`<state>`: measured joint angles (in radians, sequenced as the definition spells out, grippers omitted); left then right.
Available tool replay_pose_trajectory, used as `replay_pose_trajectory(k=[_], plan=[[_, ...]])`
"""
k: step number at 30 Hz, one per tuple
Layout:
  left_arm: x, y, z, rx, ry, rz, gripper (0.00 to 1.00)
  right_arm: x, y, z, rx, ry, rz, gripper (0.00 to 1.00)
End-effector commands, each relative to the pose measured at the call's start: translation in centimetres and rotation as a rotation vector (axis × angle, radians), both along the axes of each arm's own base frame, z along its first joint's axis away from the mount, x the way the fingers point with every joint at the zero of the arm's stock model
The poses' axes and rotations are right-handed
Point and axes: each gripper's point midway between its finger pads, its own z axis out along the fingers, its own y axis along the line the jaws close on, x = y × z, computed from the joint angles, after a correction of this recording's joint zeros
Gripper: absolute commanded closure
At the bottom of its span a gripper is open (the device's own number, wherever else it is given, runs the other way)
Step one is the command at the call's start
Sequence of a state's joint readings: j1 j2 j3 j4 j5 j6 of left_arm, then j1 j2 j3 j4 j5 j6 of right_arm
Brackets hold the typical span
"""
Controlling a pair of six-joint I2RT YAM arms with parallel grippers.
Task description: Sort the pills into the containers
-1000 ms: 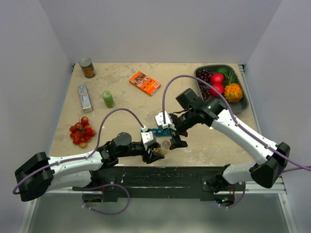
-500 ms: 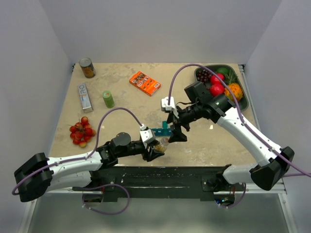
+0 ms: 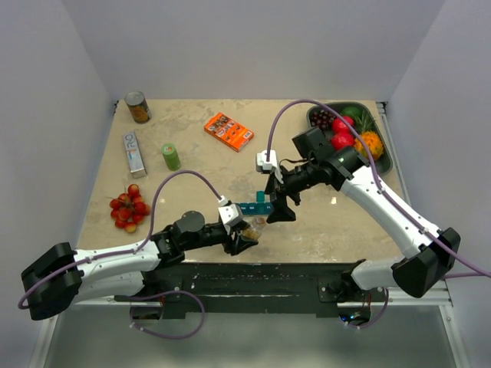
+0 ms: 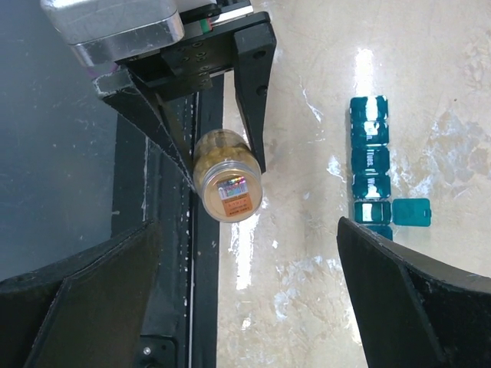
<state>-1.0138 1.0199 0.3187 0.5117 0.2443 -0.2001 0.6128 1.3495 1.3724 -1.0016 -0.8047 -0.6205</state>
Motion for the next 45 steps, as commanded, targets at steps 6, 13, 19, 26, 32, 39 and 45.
replay_pose_trajectory(k=[6, 13, 19, 26, 32, 39, 45], plan=[[0.9, -0.2, 2.5, -0.094, -0.038, 0.044, 1.0, 0.0, 0.2, -0.6, 0.01, 0.03, -0.016, 0.01], [1.0, -0.1, 2.5, -0.092, -0.038, 0.051, 1.0, 0.7, 0.1, -1.1, -0.029, 0.027, -0.027, 0.02], [1.5, -0.4, 3.0, -0.094, -0.042, 0.063, 1.0, 0.9, 0.2, -1.5, -0.057, 0.053, -0.032, 0.03], [1.8, -1.1, 3.3, -0.088, -0.041, 0.058, 1.0, 1.4, 0.9, -2.5, -0.091, 0.096, -0.071, 0.05], [2.1, -1.6, 3.7, -0.087, -0.049, 0.055, 1.0, 0.7, 1.7, -3.3, -0.1, 0.139, -0.052, 0.13], [2.5, -2.0, 4.0, -0.082, -0.057, 0.057, 1.0, 0.2, 2.1, -3.8, -0.11, 0.178, -0.036, 0.29], [2.5, -1.9, 4.1, -0.08, -0.064, 0.056, 1.0, -0.3, 2.1, -4.3, -0.123, 0.199, -0.003, 0.58]])
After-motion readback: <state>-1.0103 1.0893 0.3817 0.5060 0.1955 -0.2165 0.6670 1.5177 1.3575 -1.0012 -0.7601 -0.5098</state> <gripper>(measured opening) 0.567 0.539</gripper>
